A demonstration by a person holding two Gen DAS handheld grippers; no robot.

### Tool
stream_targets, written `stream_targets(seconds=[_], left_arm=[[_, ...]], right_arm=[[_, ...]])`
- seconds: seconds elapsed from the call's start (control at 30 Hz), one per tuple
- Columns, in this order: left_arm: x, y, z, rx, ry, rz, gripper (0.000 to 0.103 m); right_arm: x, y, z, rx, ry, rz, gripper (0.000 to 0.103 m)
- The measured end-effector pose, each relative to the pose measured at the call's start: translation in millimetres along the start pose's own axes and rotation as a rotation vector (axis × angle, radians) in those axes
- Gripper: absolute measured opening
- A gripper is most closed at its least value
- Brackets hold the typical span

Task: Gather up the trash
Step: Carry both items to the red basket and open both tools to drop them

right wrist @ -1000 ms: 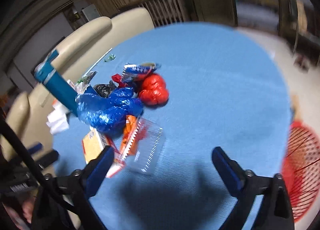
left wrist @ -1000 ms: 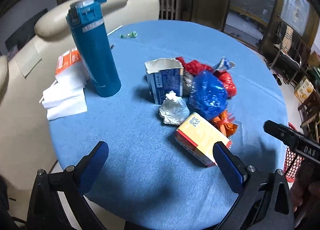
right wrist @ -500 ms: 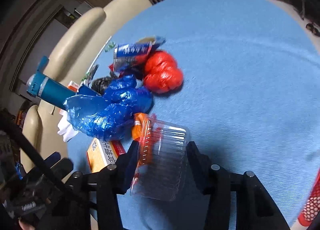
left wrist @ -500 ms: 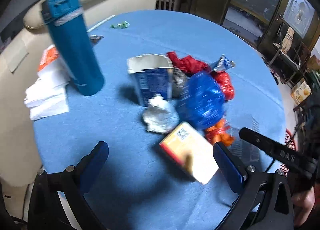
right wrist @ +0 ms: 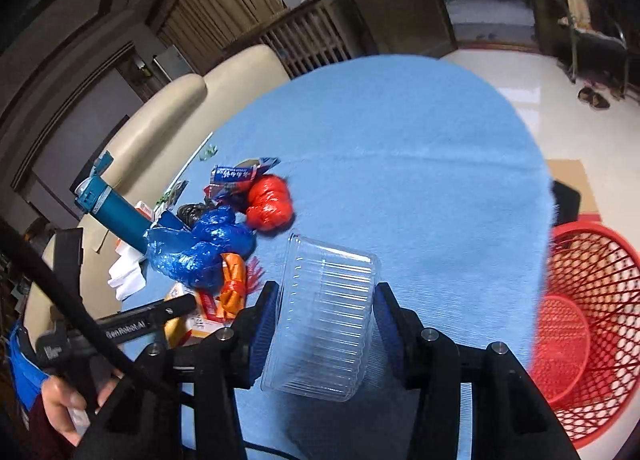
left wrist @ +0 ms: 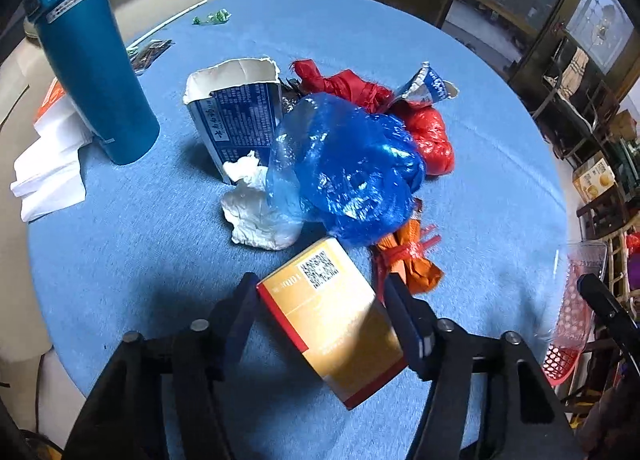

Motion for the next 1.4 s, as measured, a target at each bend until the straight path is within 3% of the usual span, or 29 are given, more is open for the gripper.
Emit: stream_targets(seconds=[0.27, 0.4, 0.6, 0.77, 0.9, 1.0, 1.17, 1.23, 1.4], left_arm=[[-9.8, -29.8, -22.9, -0.016, 0.006, 0.052, 0.056], [-45.7, -37.0, -44.0, -0.045, -0.017, 0.162, 0.055], [-165.8, -30.8, -45.9, -0.046, -0.136, 0.45, 0.055], [-269.4, -25.8, -22.6, -0.009, -0.283, 0.59, 0.055], [-336.1, -35.8, 8.1, 0.04, -0.355, 0.68, 0.055], [-366.3, -47.2, 37.2, 0.085, -0.366, 0.732, 0.055], [-394.5, -67.7, 59.6, 0.137, -0.382, 0.774, 0.058], [-392.7, -67.9, 61.2, 0.134, -0.361, 0.779, 0.067], [-368.6, -56.1, 45.2, 0.09, -0.352, 0.747, 0.067]], right_arm=[[-46.6, 5.3, -41.5, -0.115, -0.042, 0.04, 0.051], [-86.6, 6.7, -61.0, -0.16, -0.092, 0.088, 0.051], [-167.5, -0.8, -84.5, -0.182, -0.185, 0.221, 0.051], [-226.1, -7.5, -102.2, -0.198, -0.233, 0.332, 0.051], [-253.5, -16.8, -101.3, -0.171, -0.238, 0.387, 0.051], [-270.8, -27.4, -96.0, -0.143, -0.24, 0.424, 0.051], [-285.1, -45.7, -84.8, -0.078, -0.212, 0.487, 0.058], [-284.4, -49.7, -82.9, -0.067, -0.19, 0.504, 0.071], [-284.2, -47.2, -91.1, -0.107, -0.205, 0.494, 0.072]])
Point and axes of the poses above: each gripper's, at about its wrist camera, not at the fingertips, and z roughly the way its jaws point, x to its left, y to its top, the point moved 8 cm from there along z, roughly the way its jaws point, and after that the axes turned 9 degrees about -y, right-handed, at the moved point
